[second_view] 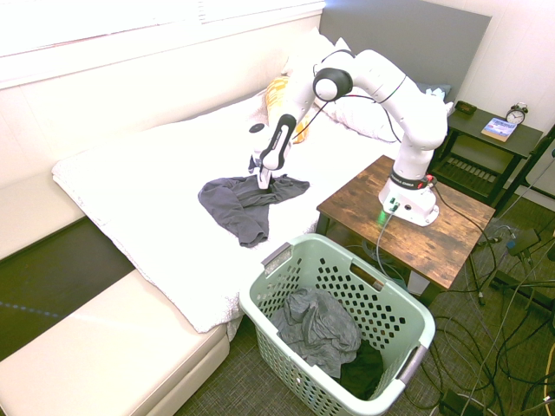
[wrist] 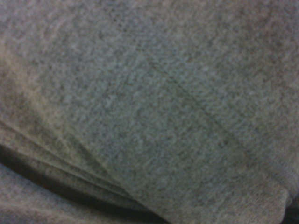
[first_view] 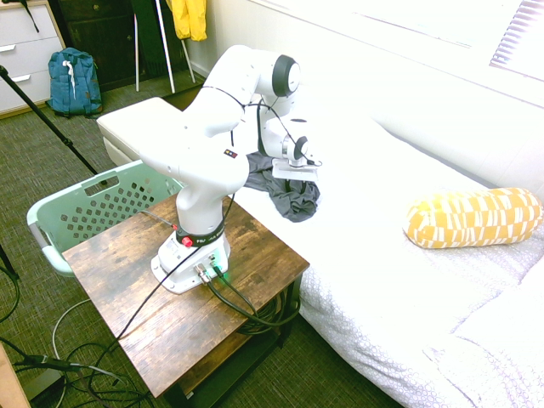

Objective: Put my clothes in the laundry bag

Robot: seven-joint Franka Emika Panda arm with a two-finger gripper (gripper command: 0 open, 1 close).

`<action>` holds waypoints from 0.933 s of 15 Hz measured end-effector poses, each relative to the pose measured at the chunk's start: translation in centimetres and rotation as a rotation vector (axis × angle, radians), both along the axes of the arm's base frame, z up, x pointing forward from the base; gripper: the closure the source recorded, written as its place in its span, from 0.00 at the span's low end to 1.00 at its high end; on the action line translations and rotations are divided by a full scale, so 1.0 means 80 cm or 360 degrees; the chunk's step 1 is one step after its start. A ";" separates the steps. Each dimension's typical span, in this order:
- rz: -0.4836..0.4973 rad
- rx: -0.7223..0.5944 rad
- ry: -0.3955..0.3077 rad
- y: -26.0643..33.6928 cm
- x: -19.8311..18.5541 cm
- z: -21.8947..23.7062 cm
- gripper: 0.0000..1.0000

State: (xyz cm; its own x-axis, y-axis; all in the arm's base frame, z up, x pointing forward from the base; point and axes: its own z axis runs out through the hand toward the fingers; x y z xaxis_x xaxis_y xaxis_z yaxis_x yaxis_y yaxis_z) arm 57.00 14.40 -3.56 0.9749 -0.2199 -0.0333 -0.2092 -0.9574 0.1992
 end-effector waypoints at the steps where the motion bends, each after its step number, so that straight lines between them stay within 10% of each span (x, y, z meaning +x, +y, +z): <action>1: -0.0003 0.0002 0.0001 0.000 0.000 0.000 1.00; 14: -0.0105 0.0053 -0.0033 0.005 0.010 0.052 1.00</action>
